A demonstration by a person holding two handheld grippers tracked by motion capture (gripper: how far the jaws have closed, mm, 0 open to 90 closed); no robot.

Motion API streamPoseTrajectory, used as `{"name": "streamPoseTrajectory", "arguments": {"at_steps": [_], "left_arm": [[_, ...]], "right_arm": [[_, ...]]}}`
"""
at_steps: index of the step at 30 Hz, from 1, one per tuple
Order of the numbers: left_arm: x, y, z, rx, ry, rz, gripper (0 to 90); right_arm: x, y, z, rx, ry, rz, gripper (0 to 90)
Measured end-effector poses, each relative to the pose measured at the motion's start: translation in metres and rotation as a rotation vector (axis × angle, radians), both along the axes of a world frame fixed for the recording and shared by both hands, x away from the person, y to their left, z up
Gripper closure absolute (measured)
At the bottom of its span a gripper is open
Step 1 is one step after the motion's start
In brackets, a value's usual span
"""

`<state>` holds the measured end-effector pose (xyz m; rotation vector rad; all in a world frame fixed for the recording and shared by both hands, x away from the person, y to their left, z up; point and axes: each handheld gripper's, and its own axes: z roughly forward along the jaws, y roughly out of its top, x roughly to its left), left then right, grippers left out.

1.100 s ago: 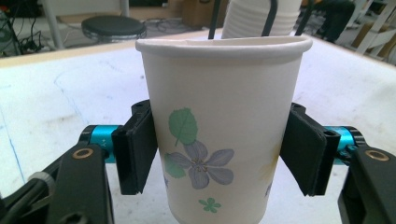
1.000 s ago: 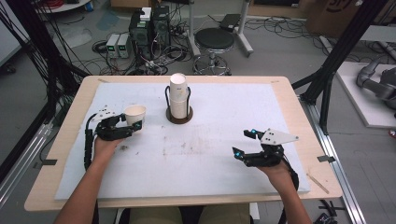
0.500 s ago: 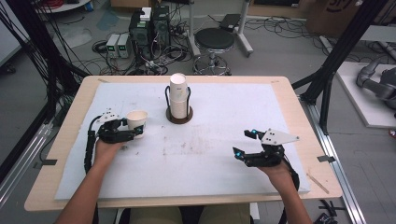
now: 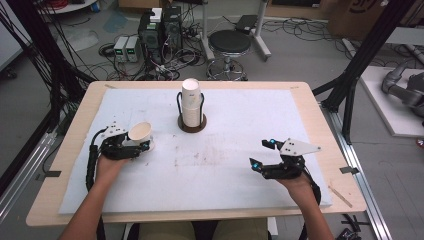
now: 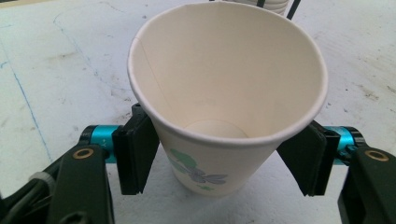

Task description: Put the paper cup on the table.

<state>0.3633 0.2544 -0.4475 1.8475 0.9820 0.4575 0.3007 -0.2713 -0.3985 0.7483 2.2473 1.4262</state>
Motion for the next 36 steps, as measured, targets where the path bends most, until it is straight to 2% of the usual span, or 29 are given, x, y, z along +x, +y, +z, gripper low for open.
{"name": "streamPoseTrajectory", "arguments": {"at_steps": [2,4,5,6,7,8,14,15,17,18,23,26,30,33,36], "left_arm": [[-0.001,0.000,0.000,-0.004,0.003,0.001,31.3],[-0.002,0.001,-0.001,-0.025,0.010,-0.004,28.9],[-0.002,0.002,-0.001,-0.035,0.014,-0.001,22.0],[-0.003,0.003,-0.001,-0.046,0.016,0.002,18.8],[-0.005,0.005,0.000,-0.076,0.013,0.005,17.1],[-0.005,0.005,0.000,-0.076,0.013,0.005,16.9],[-0.018,0.016,0.010,-0.108,-0.034,0.029,16.6],[-0.023,0.021,0.013,-0.117,-0.058,0.041,16.6],[-0.025,0.022,0.015,-0.123,-0.070,0.049,16.7],[-0.029,0.026,0.019,-0.140,-0.096,0.058,16.7],[-0.035,0.029,0.024,-0.155,-0.127,0.049,16.7],[-0.040,0.028,0.029,-0.180,-0.161,0.035,16.7],[-0.048,0.023,0.037,-0.259,-0.206,-0.011,16.7],[-0.051,0.015,0.041,-0.283,-0.232,-0.055,16.7],[-0.053,0.004,0.043,-0.304,-0.242,-0.096,16.7]], "right_arm": [[0.000,0.000,0.000,0.000,0.000,0.000,21.4],[0.000,0.000,0.000,0.000,-0.001,0.000,21.4],[0.000,-0.001,0.000,0.000,0.001,-0.001,21.4],[0.000,-0.001,0.000,0.000,0.003,-0.002,21.4],[0.000,-0.001,0.000,0.000,0.004,-0.003,21.4],[0.000,-0.001,-0.001,0.001,0.007,-0.005,21.4],[0.001,-0.002,-0.002,-0.003,0.026,-0.013,21.3],[0.001,-0.003,-0.003,-0.008,0.025,-0.014,21.4],[0.001,-0.002,-0.003,-0.008,0.027,-0.018,21.4],[0.001,-0.002,-0.003,-0.007,0.031,-0.021,21.3],[0.002,-0.003,-0.003,-0.009,0.026,-0.024,21.3],[0.001,-0.004,-0.003,-0.009,0.030,-0.029,21.3],[0.000,-0.006,-0.003,-0.005,0.028,-0.040,21.4],[-0.001,-0.008,-0.004,-0.008,0.026,-0.057,21.3],[-0.001,-0.009,-0.005,-0.012,0.030,-0.074,21.3]]}}
